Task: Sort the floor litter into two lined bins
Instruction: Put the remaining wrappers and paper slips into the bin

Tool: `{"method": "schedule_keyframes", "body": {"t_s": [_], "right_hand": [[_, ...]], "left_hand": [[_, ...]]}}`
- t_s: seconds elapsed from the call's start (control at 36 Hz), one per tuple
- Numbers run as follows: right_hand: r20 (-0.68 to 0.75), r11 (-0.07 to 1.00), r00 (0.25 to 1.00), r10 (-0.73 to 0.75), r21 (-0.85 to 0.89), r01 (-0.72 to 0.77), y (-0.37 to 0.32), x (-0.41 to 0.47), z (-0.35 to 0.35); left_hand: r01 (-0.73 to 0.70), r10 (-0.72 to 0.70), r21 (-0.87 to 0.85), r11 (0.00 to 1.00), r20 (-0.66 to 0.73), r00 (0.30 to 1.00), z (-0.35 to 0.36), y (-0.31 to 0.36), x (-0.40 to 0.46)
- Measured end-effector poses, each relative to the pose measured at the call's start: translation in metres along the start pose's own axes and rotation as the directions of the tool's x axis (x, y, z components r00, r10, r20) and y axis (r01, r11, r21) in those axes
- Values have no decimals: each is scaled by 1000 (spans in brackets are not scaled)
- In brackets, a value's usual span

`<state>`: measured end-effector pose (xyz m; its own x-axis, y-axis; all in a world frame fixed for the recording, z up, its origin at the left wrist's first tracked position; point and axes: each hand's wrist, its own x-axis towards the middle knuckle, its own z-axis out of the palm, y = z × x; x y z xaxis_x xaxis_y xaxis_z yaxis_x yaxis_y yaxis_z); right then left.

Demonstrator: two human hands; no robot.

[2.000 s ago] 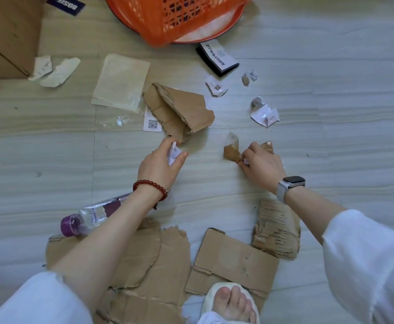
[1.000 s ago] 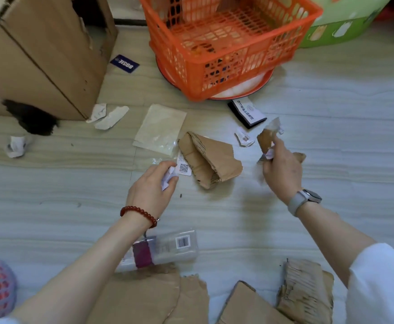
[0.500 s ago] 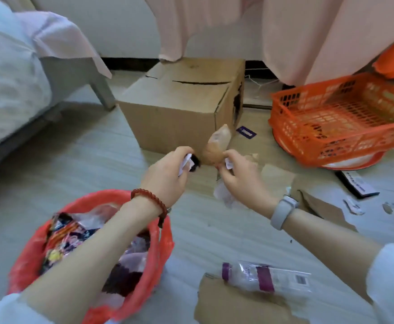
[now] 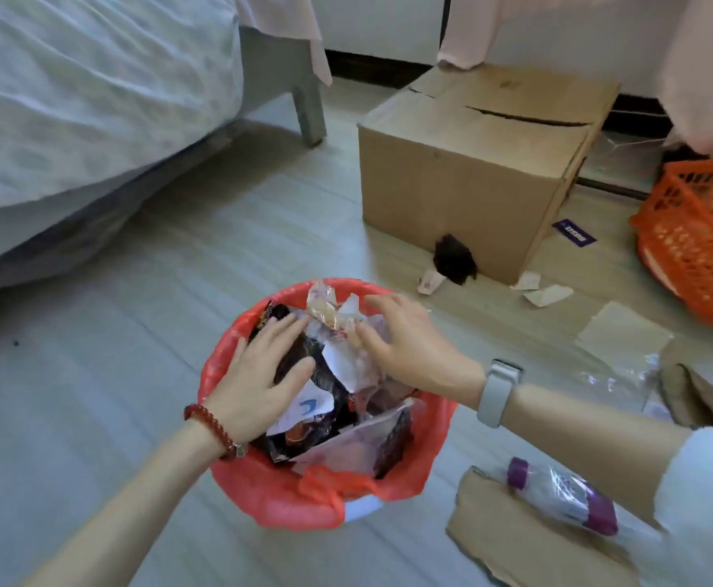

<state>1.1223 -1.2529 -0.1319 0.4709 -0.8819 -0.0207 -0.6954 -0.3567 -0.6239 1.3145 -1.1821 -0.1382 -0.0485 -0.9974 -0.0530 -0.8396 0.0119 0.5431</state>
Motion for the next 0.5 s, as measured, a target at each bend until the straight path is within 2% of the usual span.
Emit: {"method": "schedule_keyframes", "body": {"t_s": [0.08, 0.14, 0.19, 0.25, 0.33, 0.42, 0.5], "right_hand": [[79, 990, 990, -114, 88, 107, 0, -7, -18], [180, 968, 961, -208, 181, 175, 1, -16, -35], [221, 925, 903, -369, 182, 333, 3, -27, -48], [266, 855, 820, -506, 32, 517, 12, -35, -51], [388, 692, 724, -570, -250, 678, 29, -42, -38], [398, 646, 749, -530, -384, 660, 37, -33, -17], [326, 664, 826, -460, -491, 563, 31, -9, 3]], "left_hand": [[-30, 17, -160, 987, -79, 997, -10, -5, -7], [-63, 50, -169, 984, -81, 995, -14, -4, -12], [-108, 105, -113, 988, -39, 994, -17, 0, -17], [-131, 131, -1, 991, 56, 990, -14, 4, -24], [-106, 73, 210, 972, 161, 984, 1, 0, -24], [-3, -41, 306, 952, 138, 990, 14, -14, -15], [47, -68, 321, 946, 53, 996, 20, -23, -4]]}}
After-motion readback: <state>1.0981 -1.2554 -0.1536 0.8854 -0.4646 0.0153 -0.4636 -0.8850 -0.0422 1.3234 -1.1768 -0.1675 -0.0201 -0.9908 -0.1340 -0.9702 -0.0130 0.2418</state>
